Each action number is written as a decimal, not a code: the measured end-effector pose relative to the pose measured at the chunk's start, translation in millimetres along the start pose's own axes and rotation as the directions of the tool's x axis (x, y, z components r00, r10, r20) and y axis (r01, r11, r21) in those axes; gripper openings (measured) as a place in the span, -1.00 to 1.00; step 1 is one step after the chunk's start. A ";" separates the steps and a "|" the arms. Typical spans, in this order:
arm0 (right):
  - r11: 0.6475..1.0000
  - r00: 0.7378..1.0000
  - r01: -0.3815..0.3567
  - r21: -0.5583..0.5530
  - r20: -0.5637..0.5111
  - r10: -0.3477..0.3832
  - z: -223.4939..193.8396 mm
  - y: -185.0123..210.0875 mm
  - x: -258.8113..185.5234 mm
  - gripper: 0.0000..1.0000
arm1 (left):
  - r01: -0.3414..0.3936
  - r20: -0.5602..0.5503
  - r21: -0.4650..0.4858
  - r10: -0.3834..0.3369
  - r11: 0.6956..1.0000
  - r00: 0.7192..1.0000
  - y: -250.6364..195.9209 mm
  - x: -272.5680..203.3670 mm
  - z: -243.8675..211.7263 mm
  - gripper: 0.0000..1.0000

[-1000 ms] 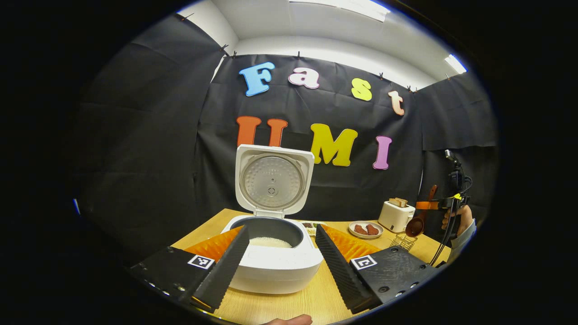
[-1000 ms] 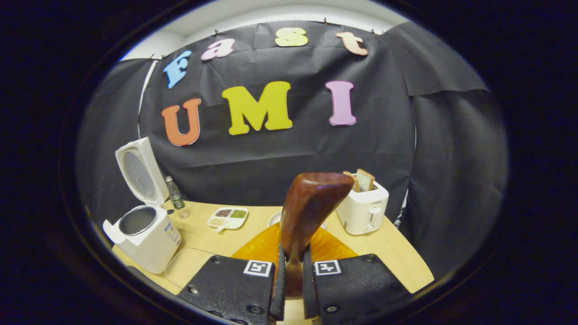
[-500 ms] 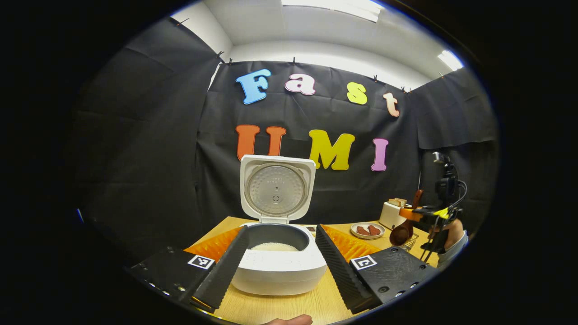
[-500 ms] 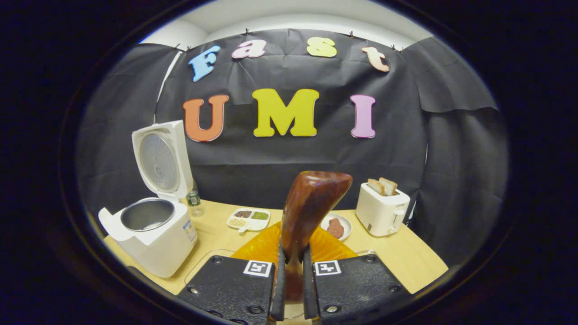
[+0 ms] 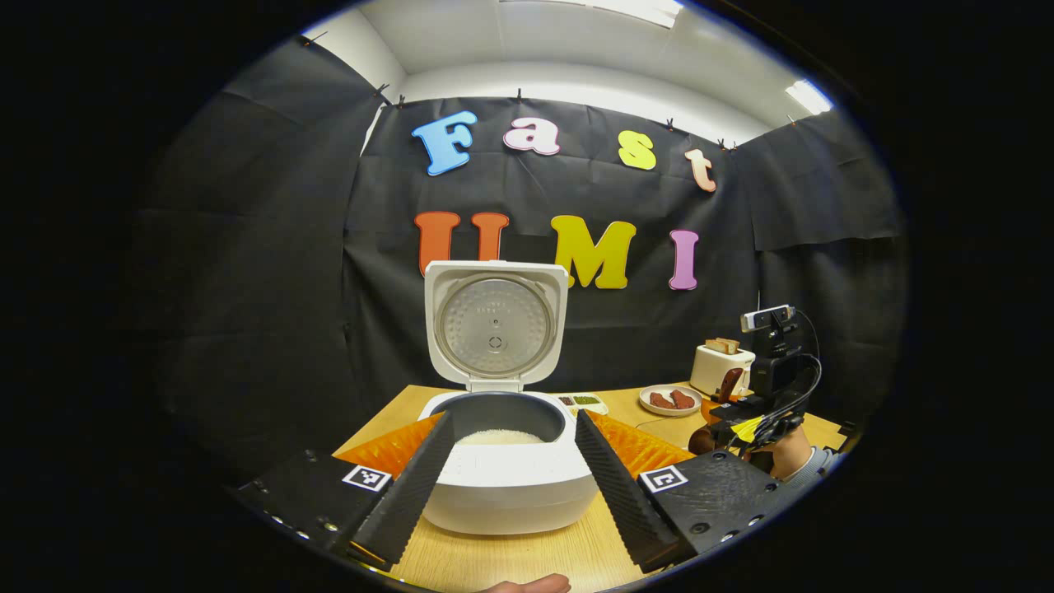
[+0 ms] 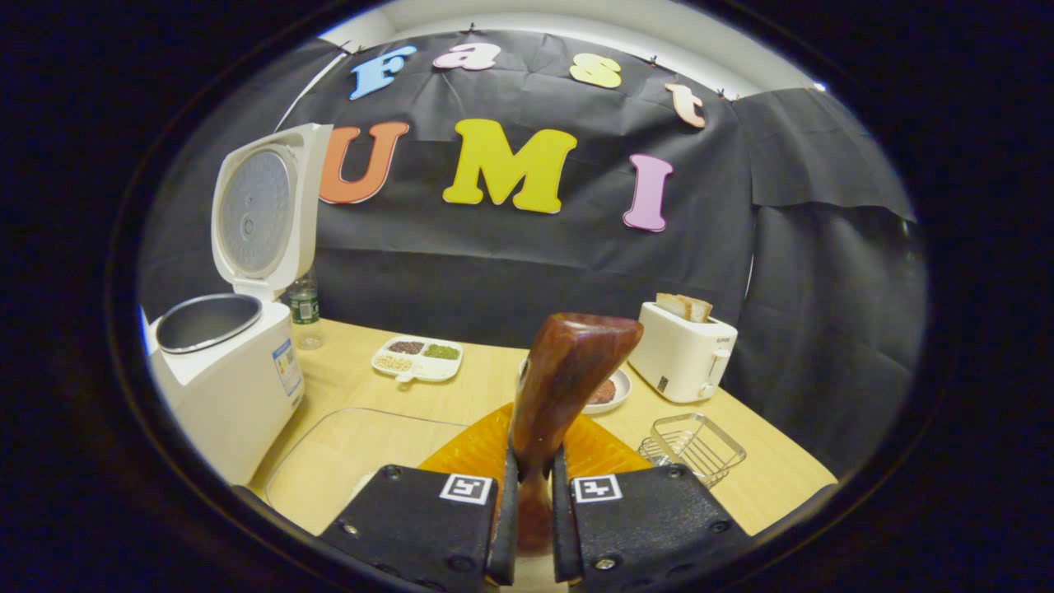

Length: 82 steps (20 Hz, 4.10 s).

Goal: Close the left gripper, press the button to open the rice cooker; take a wooden spoon from the chopstick holder with the right hand, scoop a spoonful of rice and pour it into the rice cooker, then put the wooden spoon back into the chopstick holder.

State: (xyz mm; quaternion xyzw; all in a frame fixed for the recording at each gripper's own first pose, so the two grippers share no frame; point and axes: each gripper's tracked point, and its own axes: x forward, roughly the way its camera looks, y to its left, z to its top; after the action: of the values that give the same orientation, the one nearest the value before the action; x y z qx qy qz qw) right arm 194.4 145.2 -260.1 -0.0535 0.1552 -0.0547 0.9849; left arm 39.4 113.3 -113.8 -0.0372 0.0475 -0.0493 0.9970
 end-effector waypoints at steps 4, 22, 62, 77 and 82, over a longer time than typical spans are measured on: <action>0.997 0.999 -0.014 0.077 -0.034 0.017 -13.0 12.1 0.8 -0.56 | -0.007 -0.014 -0.006 0.006 1.000 1.000 2.5 1.8 -8.5 0.89; 0.568 0.846 -0.362 0.739 0.004 0.534 15.5 59.4 -32.9 -0.57 | -0.010 -0.022 0.000 0.010 1.000 1.000 -14.1 -4.9 -4.2 0.89; 0.183 0.757 -0.393 0.901 0.204 0.621 184.1 198.9 -24.8 -0.70 | -0.107 0.008 -0.006 0.107 0.994 0.994 30.6 -75.1 5.2 0.89; 0.729 0.792 -0.566 0.385 0.012 0.610 184.0 291.5 -12.4 -0.68 | -0.197 -0.025 -0.013 0.197 0.980 0.980 62.3 -66.0 -9.4 0.89; 0.749 0.759 -0.649 0.138 0.044 0.650 196.6 315.1 -38.7 -0.69 | -0.191 -0.029 -0.047 0.190 0.980 0.981 61.6 -64.6 -9.7 0.89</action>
State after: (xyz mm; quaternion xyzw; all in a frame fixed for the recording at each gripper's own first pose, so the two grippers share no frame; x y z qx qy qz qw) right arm 247.8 478.8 -101.0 0.0752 0.1631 0.2793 0.9433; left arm -19.7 180.3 -122.4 -0.0564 0.0641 0.0470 0.9952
